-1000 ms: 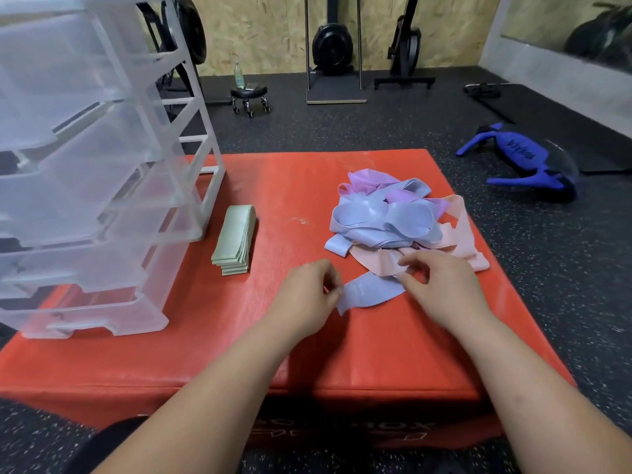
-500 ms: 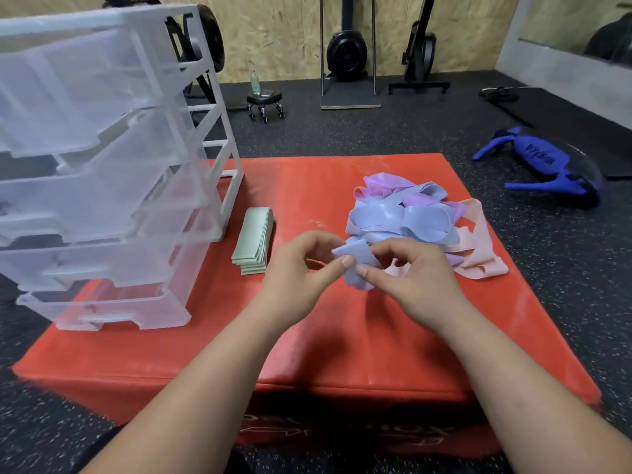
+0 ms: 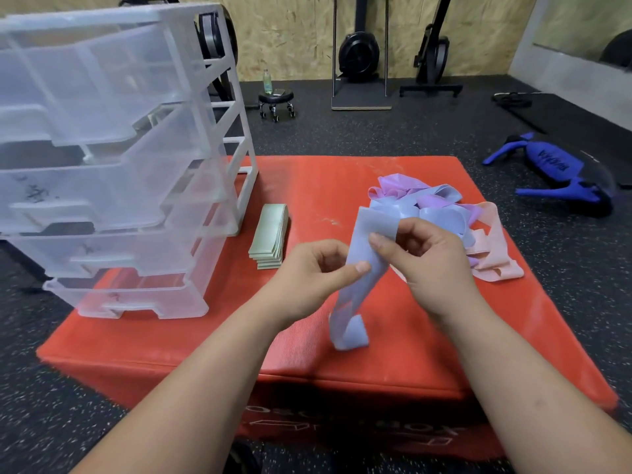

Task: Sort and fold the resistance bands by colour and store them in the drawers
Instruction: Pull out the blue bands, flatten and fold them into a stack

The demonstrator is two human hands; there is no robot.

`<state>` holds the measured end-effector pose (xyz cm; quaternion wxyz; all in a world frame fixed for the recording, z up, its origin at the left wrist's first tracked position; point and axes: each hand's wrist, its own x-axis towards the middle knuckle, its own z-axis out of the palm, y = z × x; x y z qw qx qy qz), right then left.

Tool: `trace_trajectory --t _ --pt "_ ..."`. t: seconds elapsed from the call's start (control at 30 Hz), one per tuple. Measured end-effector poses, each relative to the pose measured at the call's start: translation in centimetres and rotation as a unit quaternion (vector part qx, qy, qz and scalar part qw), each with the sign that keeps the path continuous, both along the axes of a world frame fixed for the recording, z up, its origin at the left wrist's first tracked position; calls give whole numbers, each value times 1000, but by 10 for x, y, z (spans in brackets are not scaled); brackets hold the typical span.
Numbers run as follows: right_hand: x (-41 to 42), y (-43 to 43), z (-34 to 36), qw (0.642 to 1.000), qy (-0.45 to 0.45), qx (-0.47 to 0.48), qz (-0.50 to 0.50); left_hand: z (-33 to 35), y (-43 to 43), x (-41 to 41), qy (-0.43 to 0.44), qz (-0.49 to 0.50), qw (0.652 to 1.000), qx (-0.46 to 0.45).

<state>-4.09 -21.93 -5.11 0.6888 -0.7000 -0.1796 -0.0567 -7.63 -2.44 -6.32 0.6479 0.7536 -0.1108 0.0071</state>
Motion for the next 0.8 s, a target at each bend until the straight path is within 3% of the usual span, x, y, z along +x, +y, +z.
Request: trace_trajectory --t 0.23,0.47,0.57,0.7,0.8 --pt "1 -16 -11 993 107 15 -38 -23 8 -2 97 -103 980 136" --pt "-4 -39 -18 980 172 8 -102 -33 14 -7 145 -126 965 177" --pt "-4 -53 -22 973 190 -19 -130 -40 19 -8 113 -111 957 242" --pt "0 -76 -33 962 221 -43 -154 -35 33 -7 105 -42 958 262" --pt "3 -92 -43 952 239 -114 -152 -38 46 -8 101 -18 958 267"
